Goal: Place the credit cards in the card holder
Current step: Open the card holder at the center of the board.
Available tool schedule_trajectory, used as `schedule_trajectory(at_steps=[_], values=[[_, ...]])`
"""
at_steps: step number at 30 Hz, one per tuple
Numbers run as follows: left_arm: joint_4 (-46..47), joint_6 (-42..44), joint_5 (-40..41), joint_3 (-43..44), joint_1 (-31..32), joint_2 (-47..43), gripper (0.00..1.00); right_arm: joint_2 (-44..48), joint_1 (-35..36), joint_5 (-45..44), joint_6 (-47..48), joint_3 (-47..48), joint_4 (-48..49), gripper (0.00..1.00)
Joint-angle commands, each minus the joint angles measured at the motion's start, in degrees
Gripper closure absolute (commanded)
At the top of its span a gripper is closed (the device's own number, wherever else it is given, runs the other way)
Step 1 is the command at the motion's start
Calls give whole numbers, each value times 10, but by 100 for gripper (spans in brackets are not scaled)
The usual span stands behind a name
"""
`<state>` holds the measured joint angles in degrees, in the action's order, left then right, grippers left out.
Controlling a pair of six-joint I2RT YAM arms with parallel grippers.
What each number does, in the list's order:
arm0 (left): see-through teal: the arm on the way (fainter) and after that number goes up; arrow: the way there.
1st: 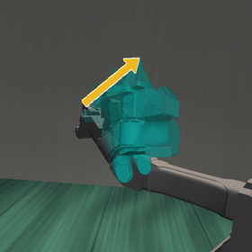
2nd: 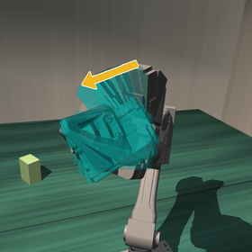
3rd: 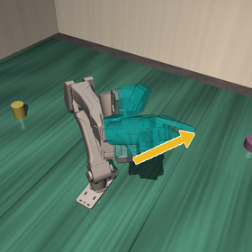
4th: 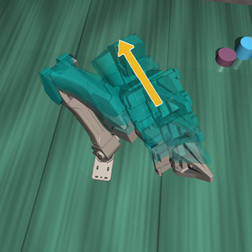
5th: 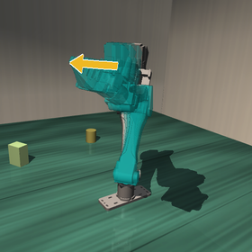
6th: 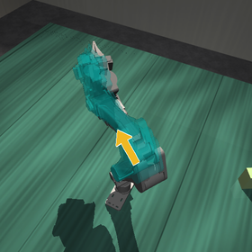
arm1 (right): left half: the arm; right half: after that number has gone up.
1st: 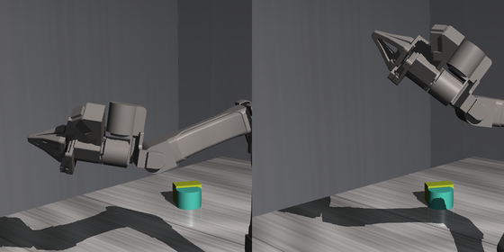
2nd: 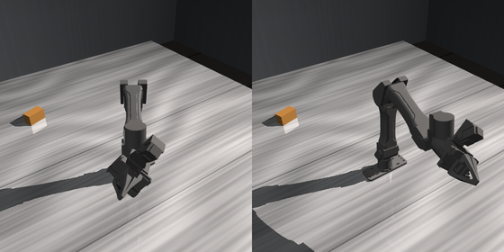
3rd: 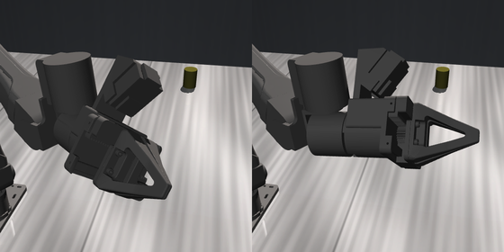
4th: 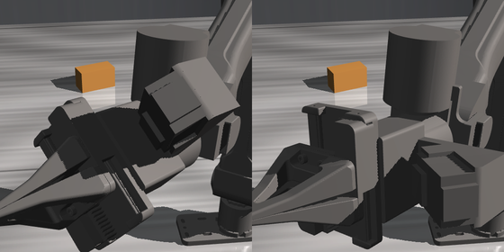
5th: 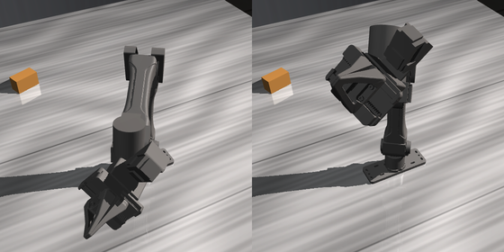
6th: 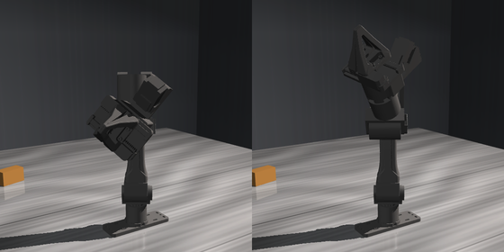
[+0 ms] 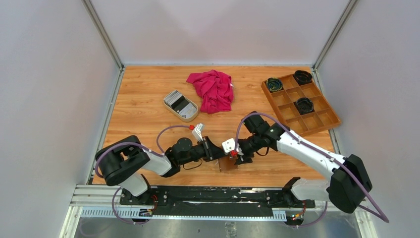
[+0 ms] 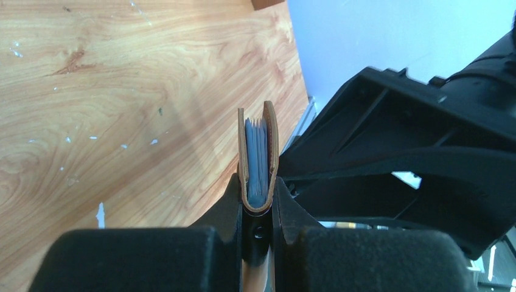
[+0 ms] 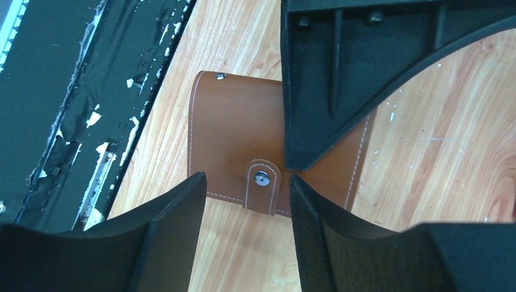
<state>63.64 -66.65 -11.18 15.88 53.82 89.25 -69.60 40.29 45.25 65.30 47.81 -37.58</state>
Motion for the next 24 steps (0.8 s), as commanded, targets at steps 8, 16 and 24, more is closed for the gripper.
schedule_trajectory(at_steps=[8, 16, 24], values=[[24, -37, 37, -6, 5, -55, 100, -39, 68, -133, -75, -12, 82, 60], [60, -71, 57, -26, 5, -80, 100, -42, 92, -177, -110, -20, 127, 67], [71, -87, 65, -32, 5, -103, 100, -51, 105, -193, -113, -23, 137, 67]])
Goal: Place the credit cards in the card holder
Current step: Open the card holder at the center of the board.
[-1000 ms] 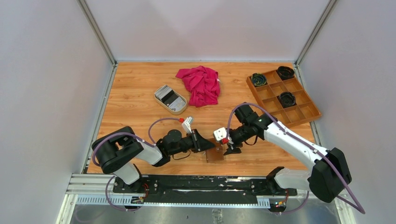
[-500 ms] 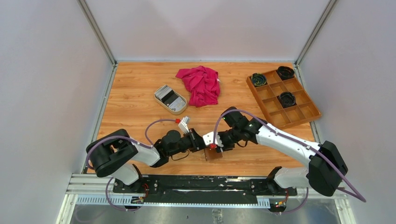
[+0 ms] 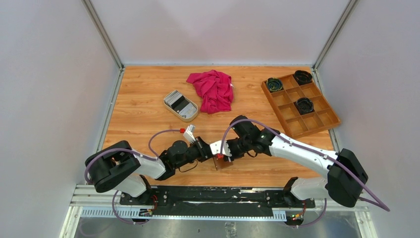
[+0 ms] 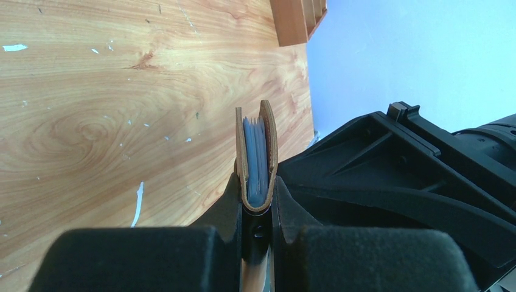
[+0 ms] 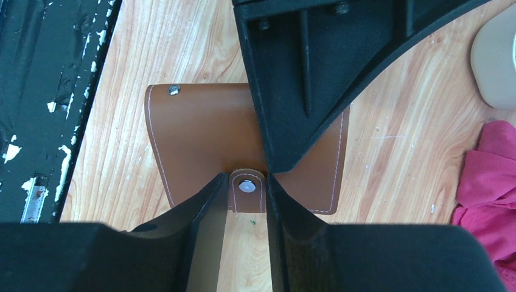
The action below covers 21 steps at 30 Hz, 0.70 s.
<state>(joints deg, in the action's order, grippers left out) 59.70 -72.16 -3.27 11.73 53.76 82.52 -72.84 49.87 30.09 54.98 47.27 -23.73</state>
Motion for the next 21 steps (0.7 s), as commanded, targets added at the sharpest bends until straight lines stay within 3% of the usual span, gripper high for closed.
schedule_trajectory(at_steps=[1, 9, 15, 21], values=[[111, -32, -14, 9, 6, -37, 100, -19, 10, -45, -10, -17, -1, 68], [103, -28, -11, 4, 6, -51, 100, -17, 9, -61, -19, -8, -3, 88], [91, -2, -2, -15, 6, -54, 100, -2, -2, -39, -8, -1, -29, 93], [53, 55, -23, -12, 2, -74, 100, 14, -38, 16, 23, 4, -69, 92]])
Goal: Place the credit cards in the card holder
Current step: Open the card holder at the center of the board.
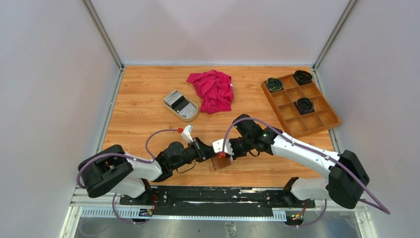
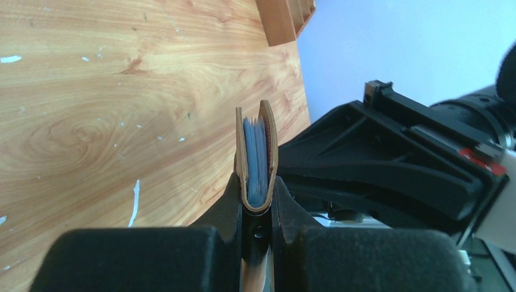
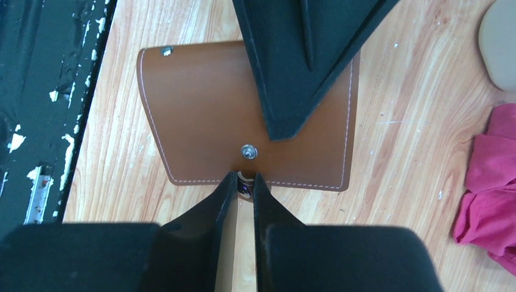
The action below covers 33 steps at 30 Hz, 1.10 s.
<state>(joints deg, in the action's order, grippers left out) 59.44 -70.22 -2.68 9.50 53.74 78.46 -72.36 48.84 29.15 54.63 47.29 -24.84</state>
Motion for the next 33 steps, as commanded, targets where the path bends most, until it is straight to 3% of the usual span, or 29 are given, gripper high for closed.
schedule_trajectory(at_steps=[1, 20, 33], values=[[43, 47, -34, 12, 1, -39, 100, 11, -35, 33, 31, 5, -63, 91], [-89, 189, -118, 25, -23, -157, 100, 42, -168, 182, 53, 15, -132, 49], [-148, 296, -164, 28, -32, -213, 100, 45, -217, 284, -3, 55, -167, 39]])
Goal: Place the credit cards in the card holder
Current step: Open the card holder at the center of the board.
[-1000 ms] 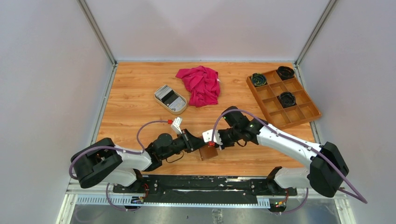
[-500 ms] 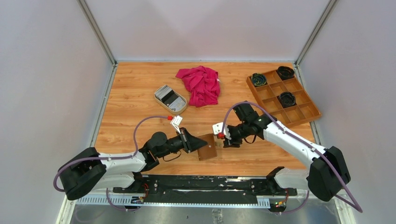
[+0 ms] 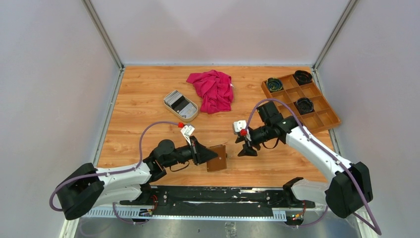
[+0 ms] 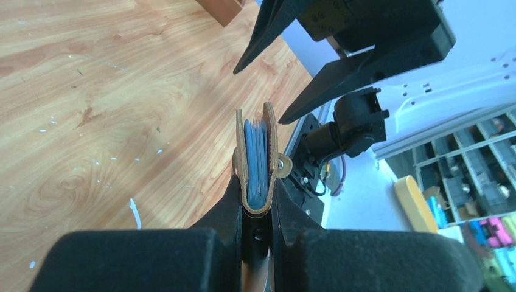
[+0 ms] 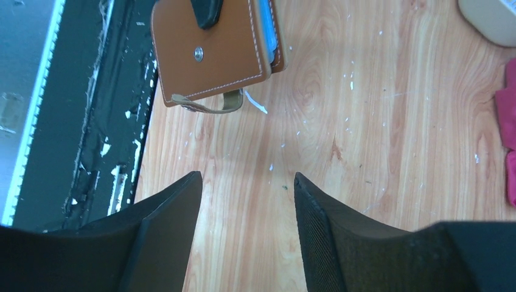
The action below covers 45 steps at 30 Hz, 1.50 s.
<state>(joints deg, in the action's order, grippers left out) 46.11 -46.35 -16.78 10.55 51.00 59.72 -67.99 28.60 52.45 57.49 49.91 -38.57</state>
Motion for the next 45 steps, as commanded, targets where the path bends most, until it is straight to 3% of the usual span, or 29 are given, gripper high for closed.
schedule_trajectory(at_steps=[1, 21, 27, 35, 45], values=[[-19, 69, -24, 16, -5, -32, 100, 0, -16, 59, -36, 31, -32, 39], [-41, 198, -82, 1, -6, -110, 100, -22, -42, 195, -116, 52, -33, 25], [-41, 248, -132, 12, -5, -112, 100, -51, -42, 216, -205, 33, 35, 22], [-41, 293, -192, 28, -5, -107, 100, -60, -22, 228, -238, 21, 69, 25], [-41, 376, -238, 29, -4, -113, 95, -51, 15, 214, -228, 26, 70, 42]])
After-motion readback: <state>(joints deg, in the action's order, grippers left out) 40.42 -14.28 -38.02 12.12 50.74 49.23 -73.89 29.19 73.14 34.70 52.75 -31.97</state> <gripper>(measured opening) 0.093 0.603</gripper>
